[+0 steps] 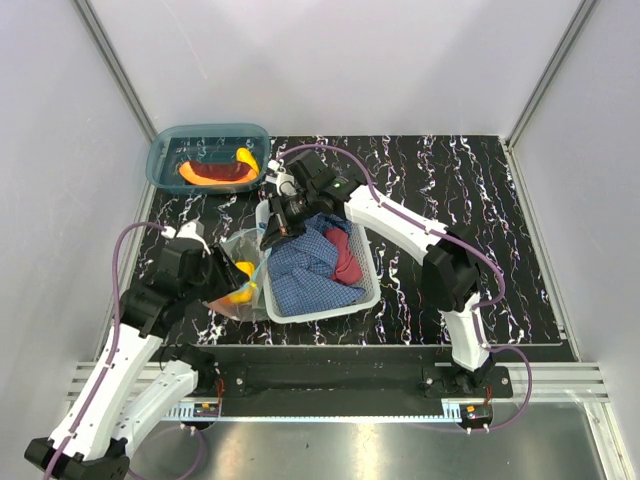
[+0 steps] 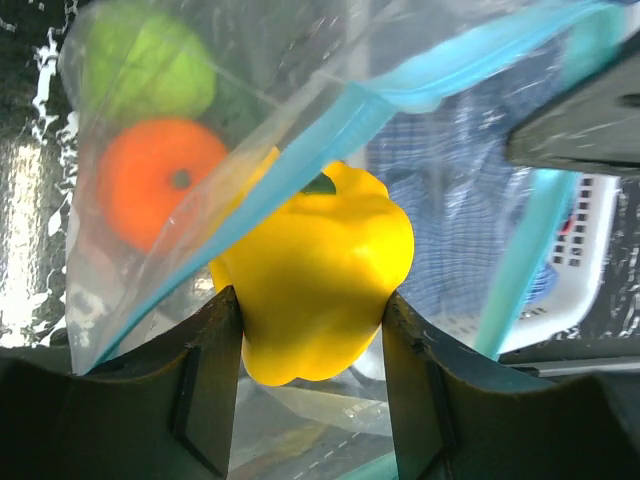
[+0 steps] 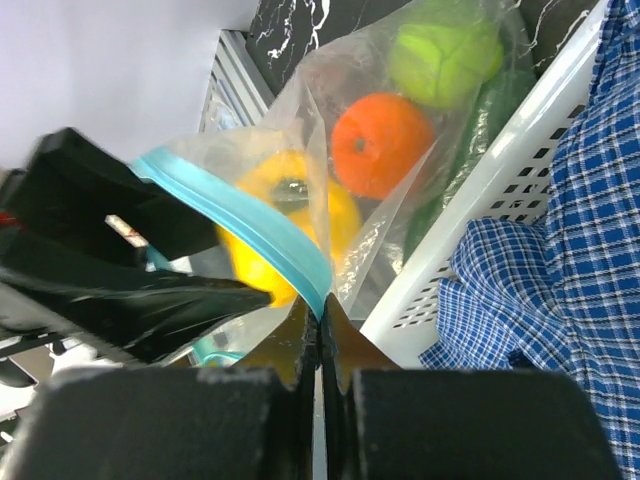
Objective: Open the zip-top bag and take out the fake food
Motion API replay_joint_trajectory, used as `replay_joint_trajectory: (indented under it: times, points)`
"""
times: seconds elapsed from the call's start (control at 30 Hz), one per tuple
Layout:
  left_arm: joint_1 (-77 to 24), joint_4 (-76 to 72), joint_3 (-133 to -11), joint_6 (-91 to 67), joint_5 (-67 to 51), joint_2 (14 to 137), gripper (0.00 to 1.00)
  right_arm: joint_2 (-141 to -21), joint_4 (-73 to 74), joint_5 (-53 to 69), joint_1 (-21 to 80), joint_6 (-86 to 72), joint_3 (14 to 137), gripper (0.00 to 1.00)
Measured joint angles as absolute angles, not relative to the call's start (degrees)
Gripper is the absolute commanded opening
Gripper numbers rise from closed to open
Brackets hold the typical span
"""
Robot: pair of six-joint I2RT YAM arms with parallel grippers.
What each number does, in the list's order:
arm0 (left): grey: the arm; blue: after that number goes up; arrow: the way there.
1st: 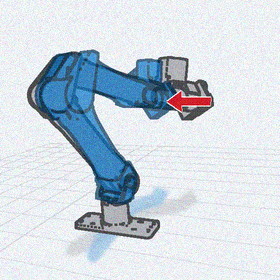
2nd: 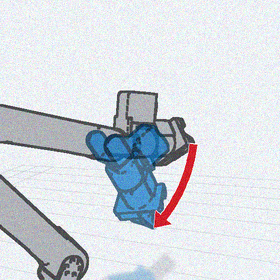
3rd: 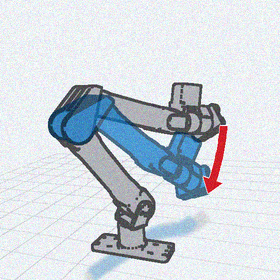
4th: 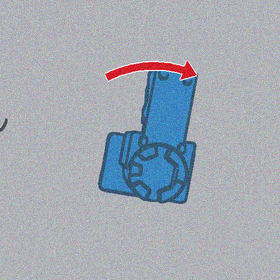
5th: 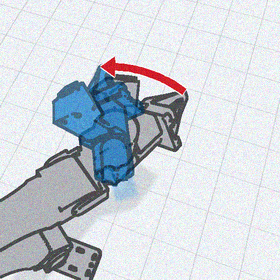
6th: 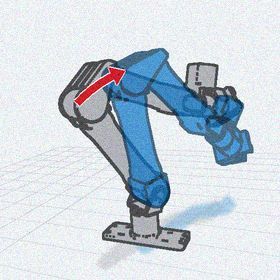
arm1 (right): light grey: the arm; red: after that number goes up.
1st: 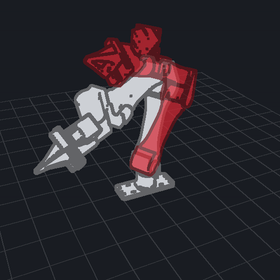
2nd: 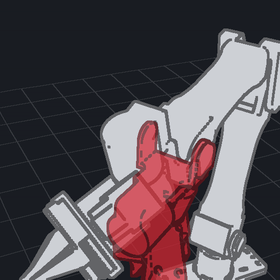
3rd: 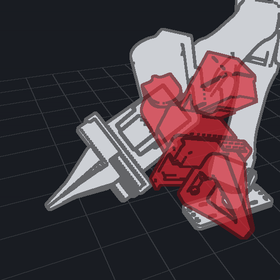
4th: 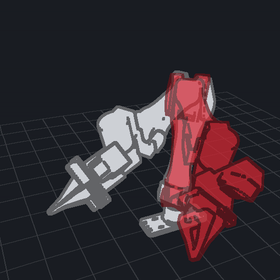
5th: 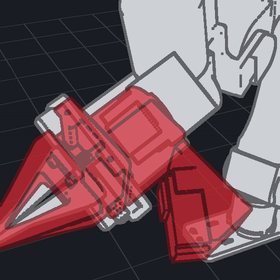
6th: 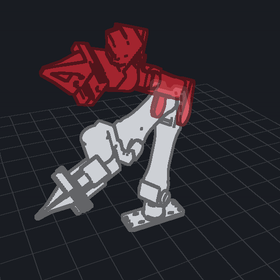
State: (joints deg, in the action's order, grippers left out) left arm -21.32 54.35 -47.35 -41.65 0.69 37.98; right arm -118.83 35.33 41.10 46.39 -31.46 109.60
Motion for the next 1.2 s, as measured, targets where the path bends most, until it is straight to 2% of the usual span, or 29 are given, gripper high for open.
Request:
replay_joint_trajectory:
  times: [0.27,0.6,0.77,1.2]
  points:
    - [-21.32,52.40,-56.82,-41.47,1.26,38.94,0.00,-118.80,35.70,41.01,46.37,-30.79,107.15,0.00]
    - [-21.30,44.03,-60.77,-44.95,6.42,39.88,0.00,-118.80,35.79,41.10,46.37,-30.83,107.09,0.00]
    - [-18.74,36.16,-63.33,-50.28,10.37,50.57,0.00,-118.54,34.85,41.23,46.37,-31.11,105.75,0.00]
    - [0.27,10.41,-65.10,-64.14,9.58,80.40,0.00,-117.71,33.06,41.69,46.39,-31.40,101.95,0.00]
